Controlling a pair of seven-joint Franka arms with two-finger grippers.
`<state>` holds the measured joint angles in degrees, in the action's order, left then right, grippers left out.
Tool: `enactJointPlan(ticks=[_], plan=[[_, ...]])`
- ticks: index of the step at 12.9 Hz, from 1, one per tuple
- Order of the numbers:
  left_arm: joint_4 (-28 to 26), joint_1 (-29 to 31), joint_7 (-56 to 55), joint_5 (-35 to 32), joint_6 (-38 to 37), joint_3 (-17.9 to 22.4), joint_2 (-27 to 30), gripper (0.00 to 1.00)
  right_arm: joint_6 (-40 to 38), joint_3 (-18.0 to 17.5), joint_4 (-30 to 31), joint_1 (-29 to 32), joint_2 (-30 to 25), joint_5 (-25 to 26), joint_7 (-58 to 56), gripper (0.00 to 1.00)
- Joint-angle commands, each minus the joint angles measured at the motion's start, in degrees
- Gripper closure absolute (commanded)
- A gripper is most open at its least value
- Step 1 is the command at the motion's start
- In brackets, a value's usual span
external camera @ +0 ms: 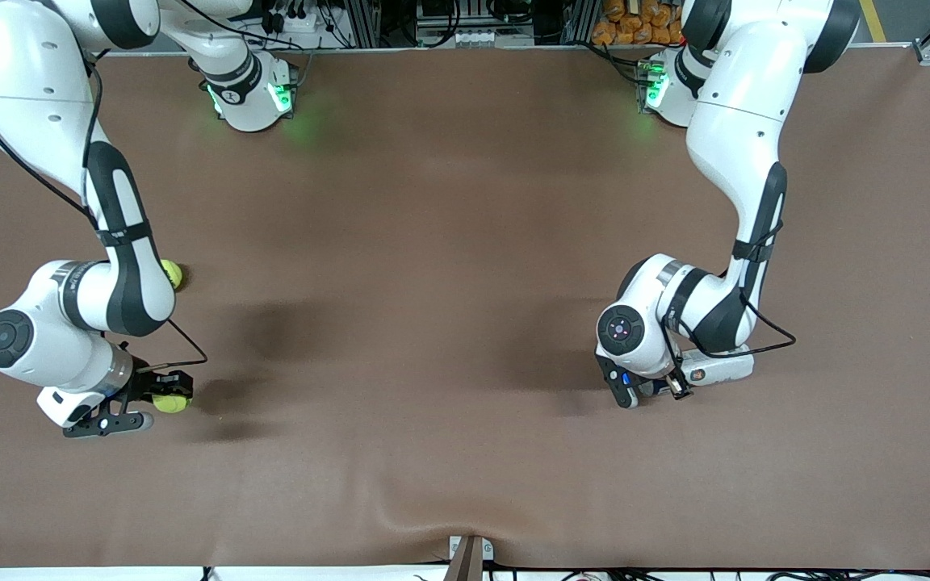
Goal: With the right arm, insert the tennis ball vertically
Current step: 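Lift the can upright with the left gripper while the right gripper lifts the ball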
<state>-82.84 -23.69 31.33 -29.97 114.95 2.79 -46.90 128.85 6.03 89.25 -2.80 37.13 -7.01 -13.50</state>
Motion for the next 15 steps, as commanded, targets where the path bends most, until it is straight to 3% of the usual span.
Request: enactJointPlan(ticks=[1, 5, 9, 13, 15], plan=[[0.32, -0.12, 0.57, -0.97, -0.43, -0.06, 1.01, 0.28, -4.73, -1.01, 0.75, -0.45, -4.52, -0.82, 3.2, 0.97], [0.32, -0.56, 0.57, -0.71, -1.57, -0.15, 3.47, 0.29, -11.85, -2.68, -0.3, -0.89, -8.65, -0.99, 7.43, 0.97], [0.32, -0.56, 0.48, 1.66, -2.01, -0.5, 6.98, 0.29, -19.58, -2.77, -4.16, -1.24, -9.45, -0.99, 9.89, 0.96], [0.32, 0.31, 0.04, 10.78, -2.01, -0.59, 11.12, 0.31, -23.54, -2.95, -5.93, -1.24, -12.25, -1.08, 9.9, 0.98], [0.4, 0.49, -0.4, 16.93, -2.01, -0.5, 12.52, 0.31, -27.66, -3.39, -9.6, -1.16, -12.44, -1.08, 9.9, 0.98]])
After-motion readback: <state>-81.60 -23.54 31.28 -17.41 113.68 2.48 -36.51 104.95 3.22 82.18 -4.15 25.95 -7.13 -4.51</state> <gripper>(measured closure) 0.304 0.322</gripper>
